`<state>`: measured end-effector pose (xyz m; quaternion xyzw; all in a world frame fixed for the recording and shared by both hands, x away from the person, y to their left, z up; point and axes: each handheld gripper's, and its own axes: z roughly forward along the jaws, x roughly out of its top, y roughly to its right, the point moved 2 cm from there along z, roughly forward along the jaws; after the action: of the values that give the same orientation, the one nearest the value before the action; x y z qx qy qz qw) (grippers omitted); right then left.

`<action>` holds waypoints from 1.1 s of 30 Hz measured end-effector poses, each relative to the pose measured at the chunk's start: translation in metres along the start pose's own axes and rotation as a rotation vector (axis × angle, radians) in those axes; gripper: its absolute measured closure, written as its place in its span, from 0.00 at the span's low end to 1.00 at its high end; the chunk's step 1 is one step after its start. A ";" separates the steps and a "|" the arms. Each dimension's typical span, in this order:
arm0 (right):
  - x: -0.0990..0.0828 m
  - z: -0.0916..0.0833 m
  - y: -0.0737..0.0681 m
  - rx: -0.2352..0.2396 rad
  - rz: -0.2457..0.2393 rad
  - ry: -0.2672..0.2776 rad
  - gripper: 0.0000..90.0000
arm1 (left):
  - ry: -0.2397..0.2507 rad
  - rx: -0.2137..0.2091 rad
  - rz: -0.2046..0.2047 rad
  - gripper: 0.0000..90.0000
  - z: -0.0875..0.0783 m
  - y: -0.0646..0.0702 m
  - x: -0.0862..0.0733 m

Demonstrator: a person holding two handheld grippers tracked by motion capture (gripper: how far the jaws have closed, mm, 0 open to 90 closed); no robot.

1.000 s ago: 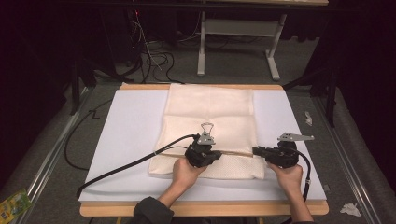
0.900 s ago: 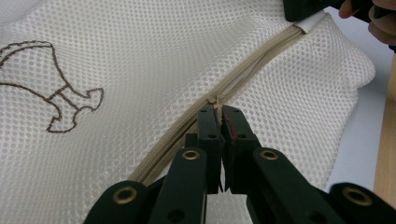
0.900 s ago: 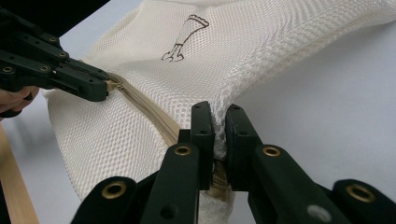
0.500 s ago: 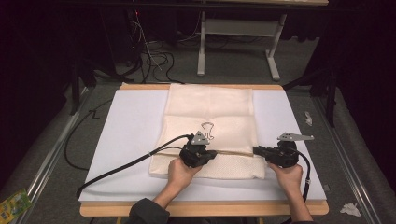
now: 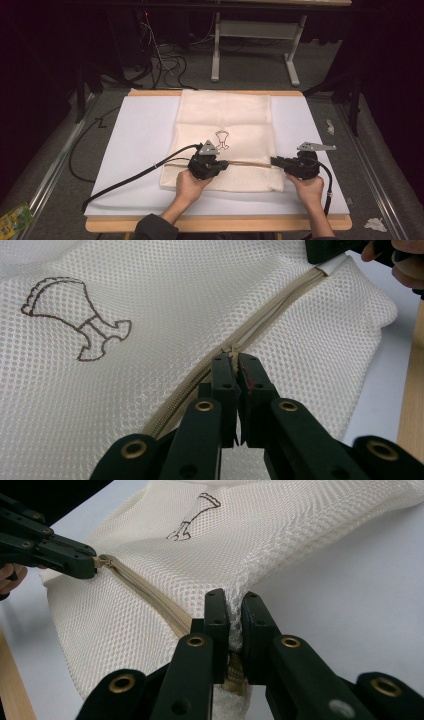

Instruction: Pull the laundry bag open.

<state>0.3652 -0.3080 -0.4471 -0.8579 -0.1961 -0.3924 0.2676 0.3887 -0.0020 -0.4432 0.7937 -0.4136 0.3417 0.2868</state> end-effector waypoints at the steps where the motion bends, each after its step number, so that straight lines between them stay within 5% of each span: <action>1: 0.000 0.000 0.000 0.001 0.000 -0.001 0.94 | 0.000 0.000 0.004 0.97 -0.001 0.000 0.000; 33: 0.001 0.002 -0.002 -0.008 0.001 0.004 0.95 | 0.024 0.030 -0.018 0.97 -0.023 -0.012 -0.009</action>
<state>0.3658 -0.3047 -0.4470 -0.8582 -0.1935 -0.3946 0.2650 0.3879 0.0251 -0.4380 0.7972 -0.3979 0.3549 0.2831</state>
